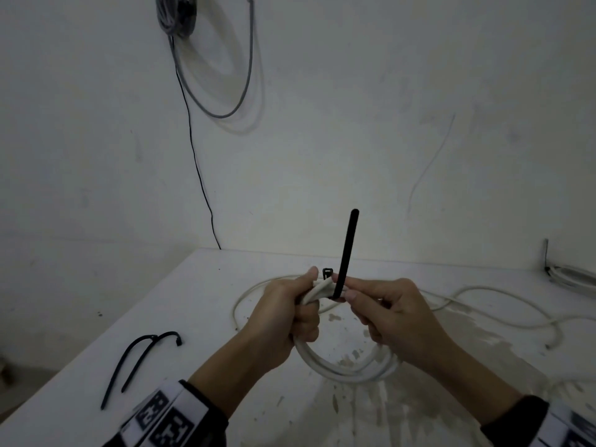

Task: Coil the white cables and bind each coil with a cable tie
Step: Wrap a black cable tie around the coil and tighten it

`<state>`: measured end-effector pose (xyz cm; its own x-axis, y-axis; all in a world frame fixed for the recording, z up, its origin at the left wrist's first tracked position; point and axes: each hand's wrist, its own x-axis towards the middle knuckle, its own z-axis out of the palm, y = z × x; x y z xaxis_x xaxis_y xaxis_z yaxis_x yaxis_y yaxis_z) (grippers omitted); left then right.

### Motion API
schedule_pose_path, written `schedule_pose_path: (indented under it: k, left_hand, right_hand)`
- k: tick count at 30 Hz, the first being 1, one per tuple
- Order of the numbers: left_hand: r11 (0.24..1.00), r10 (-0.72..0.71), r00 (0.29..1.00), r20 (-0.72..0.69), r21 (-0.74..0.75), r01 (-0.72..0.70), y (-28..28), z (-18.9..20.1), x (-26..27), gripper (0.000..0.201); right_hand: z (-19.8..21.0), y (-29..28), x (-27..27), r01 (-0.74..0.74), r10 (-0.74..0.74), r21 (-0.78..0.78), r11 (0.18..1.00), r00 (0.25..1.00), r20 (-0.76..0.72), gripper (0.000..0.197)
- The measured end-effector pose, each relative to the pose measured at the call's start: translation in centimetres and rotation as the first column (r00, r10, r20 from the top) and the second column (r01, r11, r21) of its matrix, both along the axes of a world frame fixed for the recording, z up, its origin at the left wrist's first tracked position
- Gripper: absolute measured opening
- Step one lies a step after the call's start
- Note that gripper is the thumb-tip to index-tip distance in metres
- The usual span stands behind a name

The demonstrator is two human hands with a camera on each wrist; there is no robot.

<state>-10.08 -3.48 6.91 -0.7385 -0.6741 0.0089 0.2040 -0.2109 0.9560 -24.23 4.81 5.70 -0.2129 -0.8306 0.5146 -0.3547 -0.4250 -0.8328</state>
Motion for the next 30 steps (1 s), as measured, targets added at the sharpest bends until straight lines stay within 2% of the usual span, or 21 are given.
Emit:
schedule_pose_path:
  k: [3,6,10,12,18,21,25,30]
  left_hand:
    - [0.999,0.028,1.0,-0.002,-0.044,-0.028,0.2,-0.1,-0.2,0.056]
    - [0.979,0.119,0.992,-0.03,-0.161,-0.122,0.4,-0.7,-0.6,0.056]
    - [0.927,0.217,0.973,-0.083,-0.295,-0.232,0.7,-1.1,-0.9,0.033]
    - [0.888,0.257,0.961,-0.098,-0.368,-0.275,1.0,-1.5,-1.1,0.03]
    - [0.771,0.308,0.933,-0.186,-0.526,-0.359,1.6,-1.7,-1.1,0.028]
    - [0.763,0.298,0.935,-0.19,-0.542,-0.353,1.5,-1.4,-1.0,0.027]
    - [0.764,0.302,0.929,-0.214,-0.529,-0.37,1.6,-0.9,-1.1,0.026]
    - [0.773,0.298,0.933,-0.203,-0.521,-0.36,1.7,-0.3,-1.2,0.026]
  right_hand:
    - [-0.1,0.0,0.0,0.024,-0.025,-0.011,1.0,0.997,-0.067,0.036]
    - [-0.4,0.1,-0.1,0.028,-0.032,-0.029,0.999,0.988,-0.151,0.04]
    - [-0.2,0.2,0.4,0.058,-0.079,-0.093,0.994,0.968,-0.238,0.033]
    - [0.0,0.2,0.6,0.091,-0.113,-0.121,0.988,0.976,-0.186,0.027]
    - [1.0,0.4,0.6,0.06,-0.06,0.001,0.998,0.998,0.035,0.014]
    - [1.3,0.5,0.6,0.072,-0.073,0.018,0.997,0.994,0.084,0.029]
    - [1.9,0.7,1.1,0.168,-0.166,-0.099,0.981,0.986,0.022,0.044]
    - [1.6,0.8,2.2,0.271,-0.267,-0.256,0.928,0.962,0.049,0.042]
